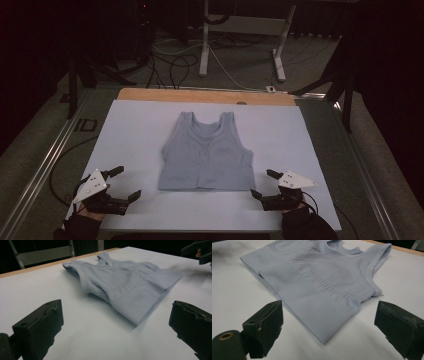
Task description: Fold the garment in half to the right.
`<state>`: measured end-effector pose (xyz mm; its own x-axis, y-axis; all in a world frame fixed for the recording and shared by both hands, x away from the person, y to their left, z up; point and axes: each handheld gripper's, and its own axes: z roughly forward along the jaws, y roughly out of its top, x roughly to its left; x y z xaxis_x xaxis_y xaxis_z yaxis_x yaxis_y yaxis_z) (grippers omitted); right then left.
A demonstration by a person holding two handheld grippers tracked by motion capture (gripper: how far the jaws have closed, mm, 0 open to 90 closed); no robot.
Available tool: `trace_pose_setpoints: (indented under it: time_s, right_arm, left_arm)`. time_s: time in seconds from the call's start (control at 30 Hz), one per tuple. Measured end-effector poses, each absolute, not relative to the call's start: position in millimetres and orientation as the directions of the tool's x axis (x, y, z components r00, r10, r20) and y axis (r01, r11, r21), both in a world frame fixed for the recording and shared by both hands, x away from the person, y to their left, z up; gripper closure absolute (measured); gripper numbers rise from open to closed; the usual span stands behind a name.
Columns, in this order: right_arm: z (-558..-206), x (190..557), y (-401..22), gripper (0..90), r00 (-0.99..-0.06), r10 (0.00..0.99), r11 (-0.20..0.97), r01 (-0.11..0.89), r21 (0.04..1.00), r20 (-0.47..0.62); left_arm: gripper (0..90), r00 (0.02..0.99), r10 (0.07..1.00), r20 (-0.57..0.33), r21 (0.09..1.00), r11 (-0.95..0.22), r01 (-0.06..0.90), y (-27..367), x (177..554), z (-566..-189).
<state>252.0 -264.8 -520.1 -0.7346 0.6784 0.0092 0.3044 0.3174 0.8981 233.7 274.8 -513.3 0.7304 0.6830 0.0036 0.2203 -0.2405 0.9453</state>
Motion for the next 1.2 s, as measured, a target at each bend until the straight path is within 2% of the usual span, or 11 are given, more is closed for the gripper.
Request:
trace_pose_setpoints:
  time_s: [0.37, 0.63, 0.9, 1.13, 1.2]
  right_arm:
    - [-518.6, 250.1, -260.7, 8.4, -0.742, 0.670, 0.335, 0.293, 0.895, -0.007]
    - [-511.9, 248.6, -259.4, 8.4, -0.741, 0.671, 0.311, 0.306, 0.900, 0.020]
    - [-490.6, 248.8, -254.3, 8.4, -0.752, 0.658, 0.290, 0.289, 0.912, 0.029]
    - [-472.7, 255.0, -250.2, 8.4, -0.762, 0.648, 0.306, 0.256, 0.917, -0.004]
    - [-464.0, 257.9, -244.8, 8.4, -0.761, 0.648, 0.318, 0.221, 0.922, -0.041]
  left_arm:
    - [0.0, 0.740, 0.673, 0.001, 0.942, -0.249, 0.225, 271.0, 232.9, -511.2]
    - [0.0, 0.753, 0.657, -0.014, 0.933, -0.263, 0.246, 265.6, 232.5, -505.5]
    - [0.0, 0.768, 0.638, -0.050, 0.938, -0.234, 0.255, 264.4, 232.6, -493.2]
    - [0.0, 0.782, 0.621, -0.047, 0.935, -0.249, 0.253, 263.3, 232.7, -482.3]
    - [0.0, 0.786, 0.617, -0.049, 0.934, -0.250, 0.255, 262.2, 233.1, -480.1]
